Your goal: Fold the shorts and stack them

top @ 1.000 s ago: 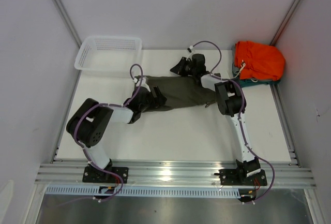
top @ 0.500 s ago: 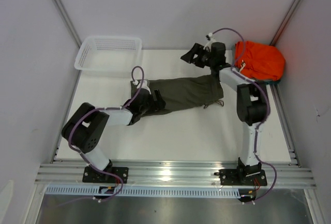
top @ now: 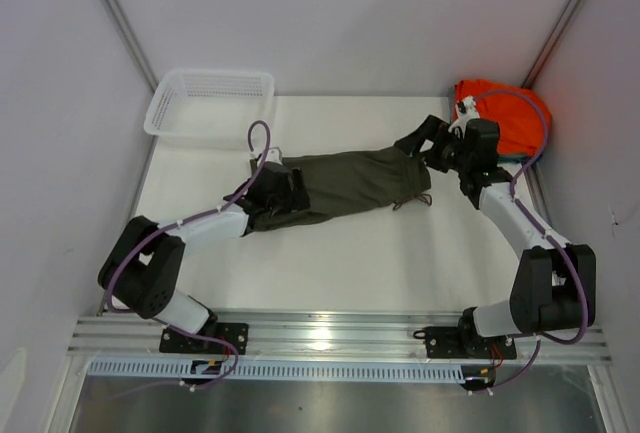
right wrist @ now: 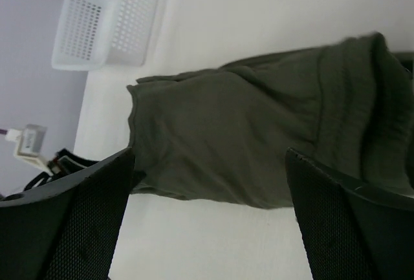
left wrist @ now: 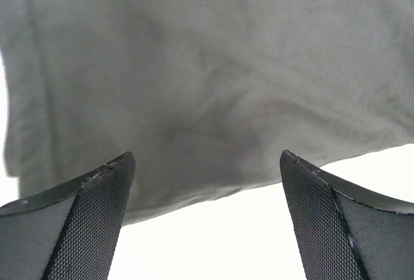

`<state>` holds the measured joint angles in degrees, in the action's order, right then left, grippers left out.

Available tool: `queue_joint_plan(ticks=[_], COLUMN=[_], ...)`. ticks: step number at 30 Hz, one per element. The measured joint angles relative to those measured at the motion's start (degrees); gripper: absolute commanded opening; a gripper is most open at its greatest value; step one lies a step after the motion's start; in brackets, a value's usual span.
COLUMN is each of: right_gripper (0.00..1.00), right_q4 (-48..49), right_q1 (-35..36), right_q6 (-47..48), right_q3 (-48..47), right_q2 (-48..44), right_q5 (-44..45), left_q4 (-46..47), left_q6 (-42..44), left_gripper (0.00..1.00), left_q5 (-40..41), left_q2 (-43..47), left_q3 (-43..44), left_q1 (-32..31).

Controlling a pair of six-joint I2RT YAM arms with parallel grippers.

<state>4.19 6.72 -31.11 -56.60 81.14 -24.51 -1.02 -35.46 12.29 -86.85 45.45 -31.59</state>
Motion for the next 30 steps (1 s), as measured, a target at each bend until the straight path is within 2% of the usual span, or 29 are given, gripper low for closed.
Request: queue_joint_plan(ticks=[7, 12, 23, 30], right_gripper=[0.99, 0.99, 1.00, 0.99], right_q4=[-6.88, -8.00, -2.25, 1.11], right_q1=[-9.75, -10.64, -12.00, -12.48], right_q6=[1.42, 2.16, 2.78, 3.61], right_q3=[5.90, 6.36, 5.57, -3.43], right_q2=[-1.38, 1.64, 17.09, 27.67], right_q5=[-0.52, 0.00, -2.47, -10.47], left_q4=[-5.38, -6.23, -5.14, -5.57], left_q6=[-0.02, -0.02, 0.04, 0.70], left_gripper=[0.96, 0.96, 0.97, 0.97], left_q5=[0.57, -0.76, -5.51, -8.20], left_q2=[4.42, 3.15, -10.45, -18.14], left_q3=[1.51, 8.20, 19.98, 25.97], left_q1=[-0.02, -0.57, -1.38, -2.10])
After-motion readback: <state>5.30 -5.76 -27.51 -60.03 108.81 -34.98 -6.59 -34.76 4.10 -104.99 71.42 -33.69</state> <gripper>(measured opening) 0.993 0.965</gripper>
